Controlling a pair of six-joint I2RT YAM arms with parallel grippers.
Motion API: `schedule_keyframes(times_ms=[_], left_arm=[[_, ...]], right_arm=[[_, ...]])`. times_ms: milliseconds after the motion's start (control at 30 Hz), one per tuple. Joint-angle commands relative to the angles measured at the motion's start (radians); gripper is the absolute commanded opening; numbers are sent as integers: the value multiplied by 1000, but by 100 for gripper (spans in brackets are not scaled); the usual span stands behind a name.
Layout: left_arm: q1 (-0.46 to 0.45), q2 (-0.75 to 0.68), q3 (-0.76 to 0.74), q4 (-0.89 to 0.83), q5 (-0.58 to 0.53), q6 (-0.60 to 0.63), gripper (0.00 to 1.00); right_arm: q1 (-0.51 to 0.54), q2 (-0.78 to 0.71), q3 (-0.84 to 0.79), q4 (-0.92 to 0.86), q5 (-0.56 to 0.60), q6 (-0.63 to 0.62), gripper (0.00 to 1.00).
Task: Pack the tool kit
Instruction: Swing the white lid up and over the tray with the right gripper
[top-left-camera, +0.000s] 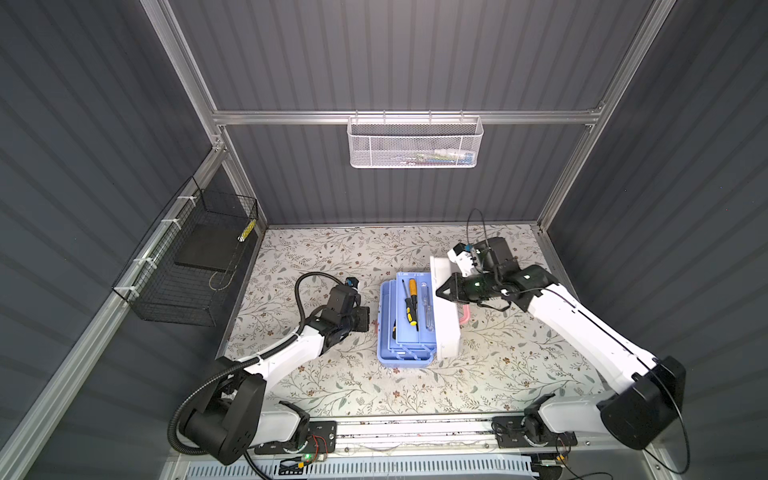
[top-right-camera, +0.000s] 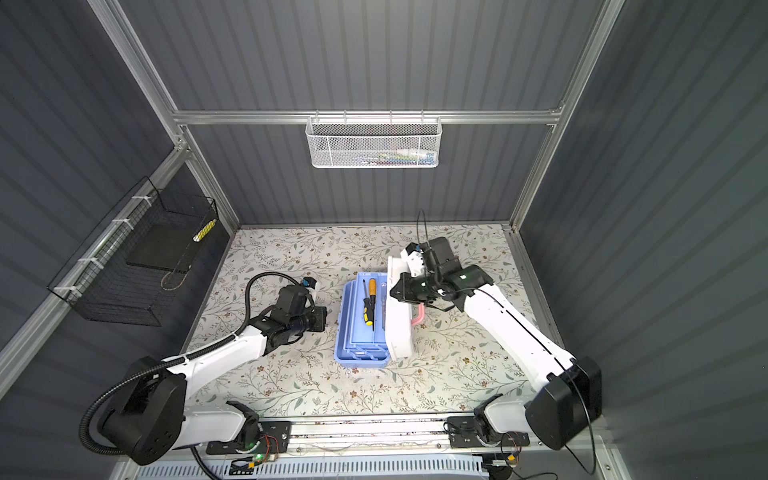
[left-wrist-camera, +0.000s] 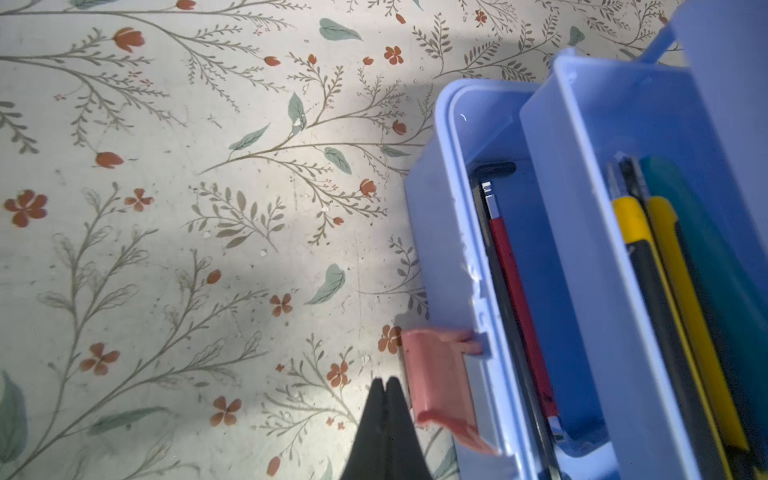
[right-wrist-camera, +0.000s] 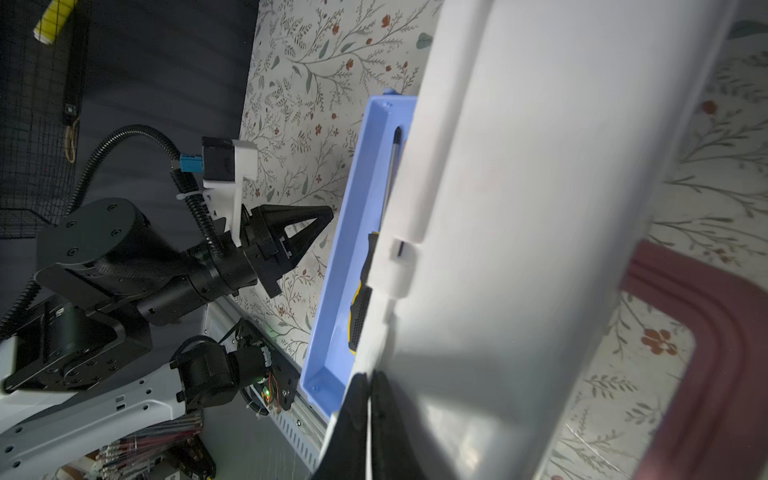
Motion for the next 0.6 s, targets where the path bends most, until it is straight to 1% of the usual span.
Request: schedule_keyframes(times_ms=[0, 233, 367, 500, 567], left_arm=[[11, -46, -23, -18, -33, -11, 0], [20, -94, -49, -40, -42, -20, 0], [21, -135, -45, -85, -74, -16, 0], [22, -177, -27, -131, -76, -9, 0], [23, -204, -10, -154, -65, -8, 3]], right_arm=[[34, 65, 28, -91, 78, -4, 10], [91, 167, 138, -108, 90, -8, 11], [131, 208, 214, -112, 103, -17, 13], [163, 251, 296, -102, 101, -34, 15], [171, 255, 318, -77, 72, -37, 15]])
